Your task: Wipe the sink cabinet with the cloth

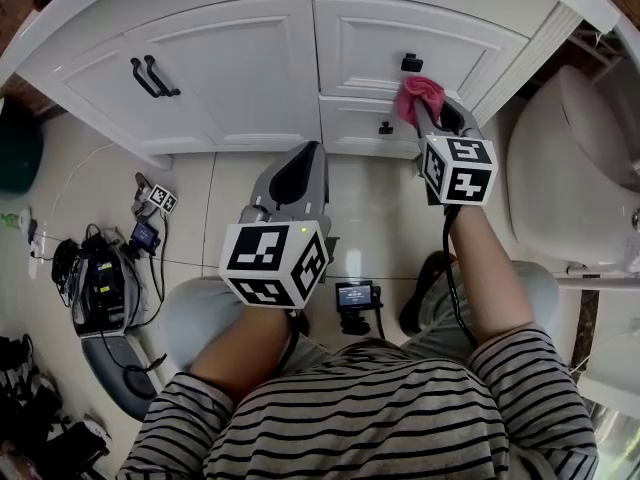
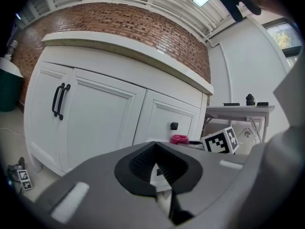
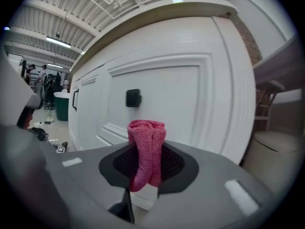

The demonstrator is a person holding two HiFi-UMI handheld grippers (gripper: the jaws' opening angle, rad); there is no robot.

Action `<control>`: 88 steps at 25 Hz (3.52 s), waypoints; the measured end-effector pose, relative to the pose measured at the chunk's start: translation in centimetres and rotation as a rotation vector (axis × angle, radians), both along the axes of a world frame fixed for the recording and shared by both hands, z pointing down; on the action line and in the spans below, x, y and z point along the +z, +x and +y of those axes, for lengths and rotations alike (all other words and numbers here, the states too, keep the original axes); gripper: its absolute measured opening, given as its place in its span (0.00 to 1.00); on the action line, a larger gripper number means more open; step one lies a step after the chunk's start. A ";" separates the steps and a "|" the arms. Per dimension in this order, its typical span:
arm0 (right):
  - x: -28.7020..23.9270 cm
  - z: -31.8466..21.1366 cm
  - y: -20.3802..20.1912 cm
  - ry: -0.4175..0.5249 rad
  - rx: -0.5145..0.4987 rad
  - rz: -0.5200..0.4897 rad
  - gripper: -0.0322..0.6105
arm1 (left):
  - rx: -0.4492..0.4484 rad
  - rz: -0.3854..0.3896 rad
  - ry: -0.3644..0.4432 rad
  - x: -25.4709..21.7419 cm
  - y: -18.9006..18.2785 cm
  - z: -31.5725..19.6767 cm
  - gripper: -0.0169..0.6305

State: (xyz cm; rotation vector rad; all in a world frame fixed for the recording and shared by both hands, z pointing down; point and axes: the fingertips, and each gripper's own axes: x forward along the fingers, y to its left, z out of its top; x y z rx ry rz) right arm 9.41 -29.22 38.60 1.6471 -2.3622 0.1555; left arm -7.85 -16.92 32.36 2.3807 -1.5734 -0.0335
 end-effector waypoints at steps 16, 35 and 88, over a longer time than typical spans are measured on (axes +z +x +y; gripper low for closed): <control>3.6 2.6 -9.7 -0.059 -0.199 -0.076 0.19 | -0.001 0.003 -0.007 0.2 -0.1 0.2 0.03; 8.7 0.3 2.3 -0.124 0.077 0.029 0.19 | 0.019 0.004 -0.038 1.3 0.9 -0.3 0.03; 17.5 2.4 11.9 -0.338 0.371 0.042 0.19 | 0.013 -0.009 -0.046 1.8 0.9 0.3 0.03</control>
